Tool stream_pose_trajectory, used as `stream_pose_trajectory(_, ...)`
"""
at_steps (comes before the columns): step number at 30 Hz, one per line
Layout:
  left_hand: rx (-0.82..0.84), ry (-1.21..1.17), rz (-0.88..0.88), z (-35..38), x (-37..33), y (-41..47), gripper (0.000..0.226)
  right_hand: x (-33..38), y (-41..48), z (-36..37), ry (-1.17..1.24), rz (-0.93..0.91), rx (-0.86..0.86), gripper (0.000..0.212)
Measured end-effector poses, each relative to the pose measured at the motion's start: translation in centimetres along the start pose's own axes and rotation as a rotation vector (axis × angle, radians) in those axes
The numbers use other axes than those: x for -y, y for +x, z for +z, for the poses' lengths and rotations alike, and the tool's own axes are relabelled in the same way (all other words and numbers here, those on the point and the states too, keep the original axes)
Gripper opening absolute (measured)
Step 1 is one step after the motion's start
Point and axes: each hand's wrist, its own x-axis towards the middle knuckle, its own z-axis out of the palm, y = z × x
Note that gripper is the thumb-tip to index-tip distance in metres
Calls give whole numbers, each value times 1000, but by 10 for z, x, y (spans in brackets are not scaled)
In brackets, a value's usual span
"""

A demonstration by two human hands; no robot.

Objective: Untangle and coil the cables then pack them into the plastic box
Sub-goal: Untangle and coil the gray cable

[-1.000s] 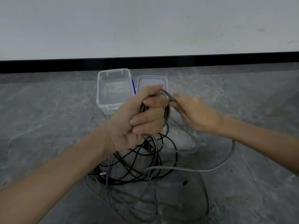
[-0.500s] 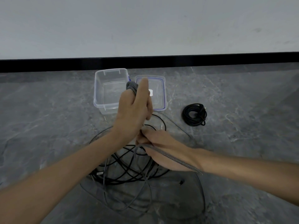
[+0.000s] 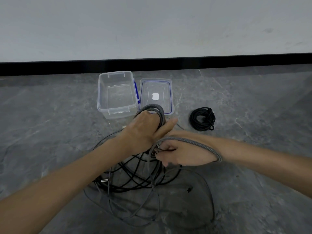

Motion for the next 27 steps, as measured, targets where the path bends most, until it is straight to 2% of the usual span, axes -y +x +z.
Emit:
stream_pose_trajectory(1, 93, -8, -77, -5, -7, 1, 67, -3, 1, 1, 7, 8, 48, 30)
stream_pose_trajectory(2, 185, 65, -1, -7, -2, -2, 53, -1, -1, -1, 27, 37, 123, 30)
stream_pose_trajectory(3, 219, 133, 20, -7, 2, -3, 51, -5, 0, -2, 56, 75, 169, 31)
stream_pose_trajectory(4, 206, 152, -20, -7, 2, -3, 63, -6, 0, -4, 90, 133, 207, 33)
stream_pose_trajectory(5, 121, 201, -20, -2, 1, -2, 82, -9, 3, -6, 160, 183, 229, 34)
stream_pose_trajectory(6, 7, 263, -8, 4, 4, -5, 88, -11, 6, -9, 226, 245, 241, 34)
stream_pose_trajectory(7, -20, 322, -11, 4, 0, -6, 76, -14, 9, -15, 290, 302, 252, 35)
stream_pose_trajectory(9, -47, 399, 101, 4, 4, -5, 44, -17, 10, -24, 482, 401, 304, 34)
stream_pose_trajectory(11, -61, 456, 78, 1, 6, -6, 54, -18, 7, -31, 826, 444, 328, 27)
stream_pose_trajectory(12, -63, 464, 57, -1, 7, -6, 59, -17, 6, -33, 1001, 425, 316, 22)
stream_pose_trajectory(14, -65, 578, 142, -1, 1, -8, 59, -17, 5, -33, 1224, 368, 210, 19)
stream_pose_trajectory(18, -160, 738, 274, 5, 10, -6, 53, -13, 8, -31, 1451, 281, -81, 21)
stream_pose_trajectory(20, -130, 726, 255, 5, 18, -6, 55, -10, 6, -36, 1580, 254, -110, 16)
stream_pose_trajectory(22, -107, 648, 204, 4, 19, -6, 59, -9, 1, -43, 1584, 228, -71, 26)
stream_pose_trajectory(24, -149, 543, 97, 1, 19, -5, 64, -9, -3, -46, 1365, 189, -89, 32)
stream_pose_trajectory(27, -104, 387, -80, -5, 19, -3, 57, -6, -8, -45, 961, 117, -169, 29)
